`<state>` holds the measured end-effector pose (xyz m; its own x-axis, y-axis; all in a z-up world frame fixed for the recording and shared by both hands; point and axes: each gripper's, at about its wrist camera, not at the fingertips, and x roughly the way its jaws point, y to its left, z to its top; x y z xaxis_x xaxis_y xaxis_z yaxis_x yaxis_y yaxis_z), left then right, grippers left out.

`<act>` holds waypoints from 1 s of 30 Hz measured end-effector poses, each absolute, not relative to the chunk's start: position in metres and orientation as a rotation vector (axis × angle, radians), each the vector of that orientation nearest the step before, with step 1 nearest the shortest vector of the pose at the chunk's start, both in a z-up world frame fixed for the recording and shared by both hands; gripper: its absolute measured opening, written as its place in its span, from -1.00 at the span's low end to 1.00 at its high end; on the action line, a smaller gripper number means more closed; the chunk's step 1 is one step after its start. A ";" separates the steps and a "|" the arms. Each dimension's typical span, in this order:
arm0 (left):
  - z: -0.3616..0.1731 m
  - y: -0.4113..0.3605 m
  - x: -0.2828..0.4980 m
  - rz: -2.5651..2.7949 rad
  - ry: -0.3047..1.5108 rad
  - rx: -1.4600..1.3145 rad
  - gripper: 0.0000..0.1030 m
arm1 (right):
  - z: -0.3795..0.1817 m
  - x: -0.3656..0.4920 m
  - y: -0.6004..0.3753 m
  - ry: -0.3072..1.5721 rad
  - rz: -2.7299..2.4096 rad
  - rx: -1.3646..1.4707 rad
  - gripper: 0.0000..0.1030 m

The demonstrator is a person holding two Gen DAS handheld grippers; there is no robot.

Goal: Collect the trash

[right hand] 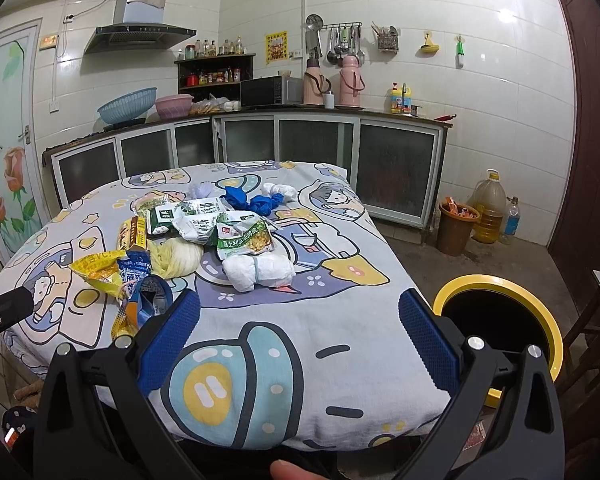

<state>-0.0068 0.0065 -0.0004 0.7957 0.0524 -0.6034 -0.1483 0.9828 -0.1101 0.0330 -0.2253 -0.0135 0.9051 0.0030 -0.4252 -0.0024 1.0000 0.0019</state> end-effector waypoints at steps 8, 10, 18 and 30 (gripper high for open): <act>0.000 0.006 -0.007 0.108 0.642 -0.154 0.86 | -0.014 0.034 -0.225 0.440 0.004 0.001 0.86; 0.000 0.007 -0.007 0.108 0.643 -0.155 0.86 | -0.014 0.034 -0.225 0.440 0.004 0.001 0.86; 0.000 0.006 -0.007 0.109 0.641 -0.156 0.86 | -0.017 0.035 -0.230 0.445 -0.003 0.012 0.86; -0.017 0.009 0.003 -0.089 0.684 -0.229 0.86 | -0.015 0.070 -0.264 0.468 0.144 0.110 0.86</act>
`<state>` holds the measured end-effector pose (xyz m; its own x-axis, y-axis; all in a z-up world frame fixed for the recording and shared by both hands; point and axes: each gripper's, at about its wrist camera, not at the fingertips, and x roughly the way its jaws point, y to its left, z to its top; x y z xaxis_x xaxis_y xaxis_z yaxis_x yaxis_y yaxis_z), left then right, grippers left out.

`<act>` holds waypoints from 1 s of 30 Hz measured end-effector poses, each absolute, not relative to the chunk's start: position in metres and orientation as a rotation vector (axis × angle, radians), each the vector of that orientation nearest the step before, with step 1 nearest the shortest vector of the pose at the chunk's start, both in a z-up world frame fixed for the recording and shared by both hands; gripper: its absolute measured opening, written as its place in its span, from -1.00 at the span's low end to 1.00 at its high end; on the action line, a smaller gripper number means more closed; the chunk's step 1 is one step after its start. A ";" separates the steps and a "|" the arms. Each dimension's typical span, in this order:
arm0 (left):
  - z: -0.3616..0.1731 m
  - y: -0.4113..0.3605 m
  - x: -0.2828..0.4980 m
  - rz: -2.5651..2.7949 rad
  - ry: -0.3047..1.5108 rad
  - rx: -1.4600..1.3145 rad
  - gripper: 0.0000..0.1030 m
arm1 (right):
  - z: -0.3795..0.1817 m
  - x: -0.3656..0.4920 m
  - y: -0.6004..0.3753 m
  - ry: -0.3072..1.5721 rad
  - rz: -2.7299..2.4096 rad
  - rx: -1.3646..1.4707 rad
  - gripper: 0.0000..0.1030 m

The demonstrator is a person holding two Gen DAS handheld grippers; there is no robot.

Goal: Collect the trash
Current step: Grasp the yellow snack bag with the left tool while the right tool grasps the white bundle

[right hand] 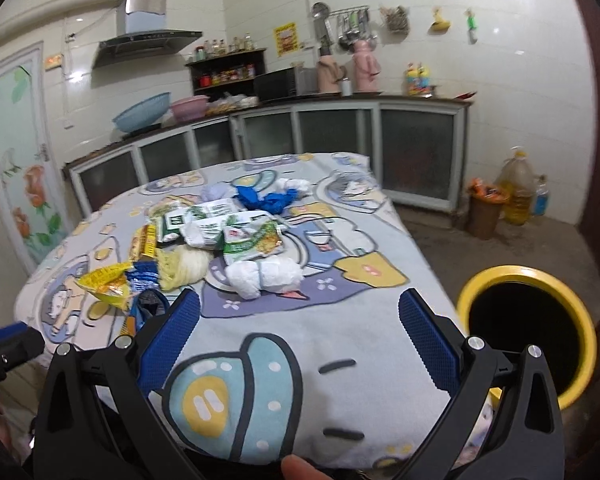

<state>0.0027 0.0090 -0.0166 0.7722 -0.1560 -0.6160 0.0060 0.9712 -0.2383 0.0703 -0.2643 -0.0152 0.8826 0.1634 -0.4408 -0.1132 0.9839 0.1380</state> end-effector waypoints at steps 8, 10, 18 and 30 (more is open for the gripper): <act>-0.040 0.036 0.044 -0.125 0.775 -0.184 0.86 | -0.021 0.107 -0.247 0.510 0.250 -0.002 0.86; -0.046 0.042 0.055 -0.142 0.810 -0.180 0.86 | -0.027 0.119 -0.239 0.568 0.300 -0.037 0.86; -0.055 0.069 0.095 -0.174 0.836 -0.237 0.86 | -0.038 0.158 -0.223 0.629 0.346 -0.112 0.86; -0.061 0.072 0.143 -0.202 0.868 -0.178 0.86 | -0.049 0.198 -0.201 0.651 0.334 -0.237 0.86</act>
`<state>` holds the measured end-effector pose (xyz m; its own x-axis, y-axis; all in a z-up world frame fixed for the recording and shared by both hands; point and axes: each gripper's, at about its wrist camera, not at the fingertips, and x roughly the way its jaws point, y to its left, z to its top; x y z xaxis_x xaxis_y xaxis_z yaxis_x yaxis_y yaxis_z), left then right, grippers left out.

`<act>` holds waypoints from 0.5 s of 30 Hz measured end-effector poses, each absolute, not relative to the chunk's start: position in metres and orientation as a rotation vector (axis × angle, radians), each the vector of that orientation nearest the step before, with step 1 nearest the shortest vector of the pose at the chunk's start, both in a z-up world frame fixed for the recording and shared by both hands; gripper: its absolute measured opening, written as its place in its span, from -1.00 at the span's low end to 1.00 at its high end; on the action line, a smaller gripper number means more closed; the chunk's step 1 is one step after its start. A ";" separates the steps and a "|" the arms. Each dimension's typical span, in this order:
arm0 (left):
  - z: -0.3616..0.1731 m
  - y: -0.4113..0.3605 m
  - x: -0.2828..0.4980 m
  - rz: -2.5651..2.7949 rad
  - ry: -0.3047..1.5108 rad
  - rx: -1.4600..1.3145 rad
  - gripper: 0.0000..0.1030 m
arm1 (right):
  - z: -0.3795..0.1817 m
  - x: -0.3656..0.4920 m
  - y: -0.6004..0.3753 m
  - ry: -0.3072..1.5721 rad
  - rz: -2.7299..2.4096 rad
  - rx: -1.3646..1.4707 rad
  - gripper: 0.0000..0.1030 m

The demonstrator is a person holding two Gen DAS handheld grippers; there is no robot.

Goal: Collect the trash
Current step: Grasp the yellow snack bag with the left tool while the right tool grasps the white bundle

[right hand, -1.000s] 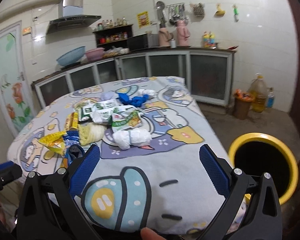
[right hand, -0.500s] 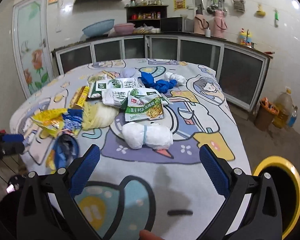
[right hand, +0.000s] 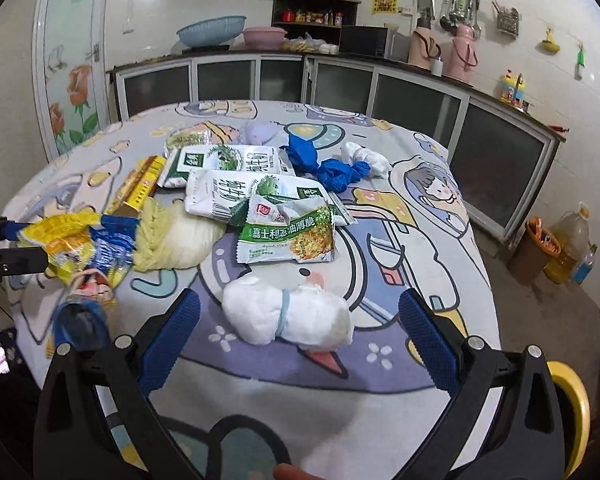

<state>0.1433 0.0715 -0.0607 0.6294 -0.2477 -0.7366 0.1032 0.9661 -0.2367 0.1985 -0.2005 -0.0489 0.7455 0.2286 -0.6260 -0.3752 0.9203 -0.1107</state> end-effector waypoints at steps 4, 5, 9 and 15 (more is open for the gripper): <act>-0.070 0.067 0.159 -0.242 0.894 -0.213 0.86 | -0.055 0.212 -0.196 0.693 0.354 -0.236 0.85; -0.073 0.067 0.163 -0.251 0.899 -0.221 0.86 | -0.057 0.214 -0.195 0.699 0.359 -0.239 0.85; -0.083 0.064 0.178 -0.277 0.932 -0.255 0.86 | -0.064 0.225 -0.192 0.720 0.339 -0.273 0.85; -0.091 0.061 0.188 -0.279 0.946 -0.278 0.84 | -0.072 0.239 -0.195 0.794 0.368 -0.230 0.85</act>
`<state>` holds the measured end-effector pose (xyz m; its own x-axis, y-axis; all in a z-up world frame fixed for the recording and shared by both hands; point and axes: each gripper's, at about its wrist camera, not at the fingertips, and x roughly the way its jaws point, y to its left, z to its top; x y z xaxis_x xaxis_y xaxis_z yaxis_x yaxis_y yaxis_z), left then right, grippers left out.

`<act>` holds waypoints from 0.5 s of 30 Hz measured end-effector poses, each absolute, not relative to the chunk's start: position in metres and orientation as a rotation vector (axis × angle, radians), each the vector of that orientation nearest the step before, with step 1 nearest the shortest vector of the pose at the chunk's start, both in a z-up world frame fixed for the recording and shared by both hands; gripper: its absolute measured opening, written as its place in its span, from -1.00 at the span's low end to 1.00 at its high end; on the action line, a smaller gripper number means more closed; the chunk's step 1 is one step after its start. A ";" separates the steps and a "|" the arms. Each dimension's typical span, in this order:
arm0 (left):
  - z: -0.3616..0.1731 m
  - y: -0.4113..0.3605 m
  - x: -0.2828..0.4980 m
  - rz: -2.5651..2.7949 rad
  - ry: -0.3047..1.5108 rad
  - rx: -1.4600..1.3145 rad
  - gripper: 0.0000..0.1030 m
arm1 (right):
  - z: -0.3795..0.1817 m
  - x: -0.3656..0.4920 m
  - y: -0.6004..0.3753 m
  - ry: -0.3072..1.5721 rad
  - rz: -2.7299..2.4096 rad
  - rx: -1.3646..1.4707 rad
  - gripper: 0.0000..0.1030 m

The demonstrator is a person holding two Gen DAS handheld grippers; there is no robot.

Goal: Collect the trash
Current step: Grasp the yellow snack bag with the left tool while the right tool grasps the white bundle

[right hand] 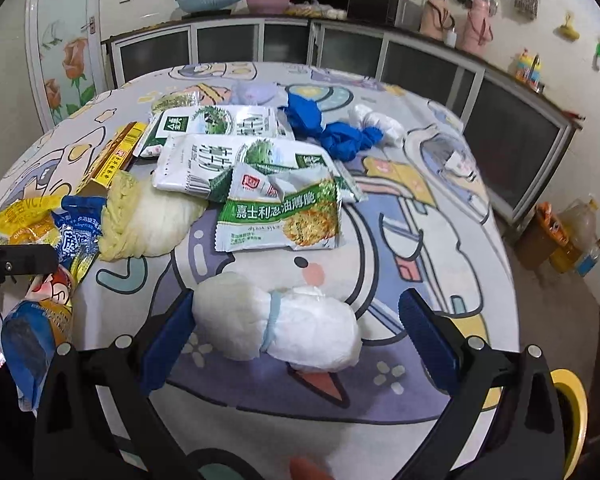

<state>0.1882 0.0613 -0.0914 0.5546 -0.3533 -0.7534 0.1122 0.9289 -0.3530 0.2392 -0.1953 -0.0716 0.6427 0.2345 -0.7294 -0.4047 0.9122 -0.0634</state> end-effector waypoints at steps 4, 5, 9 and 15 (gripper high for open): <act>-0.093 0.054 0.191 -0.273 0.942 -0.268 0.48 | -0.074 0.242 -0.191 0.822 0.378 -0.220 0.70; -0.093 0.054 0.191 -0.278 0.943 -0.271 0.27 | -0.074 0.242 -0.191 0.834 0.390 -0.209 0.51; -0.090 0.048 0.189 -0.299 0.935 -0.267 -0.39 | -0.072 0.242 -0.189 0.870 0.402 -0.172 0.28; -0.087 0.062 0.182 -0.324 0.930 -0.357 -0.48 | -0.059 0.232 -0.199 0.854 0.405 -0.103 0.18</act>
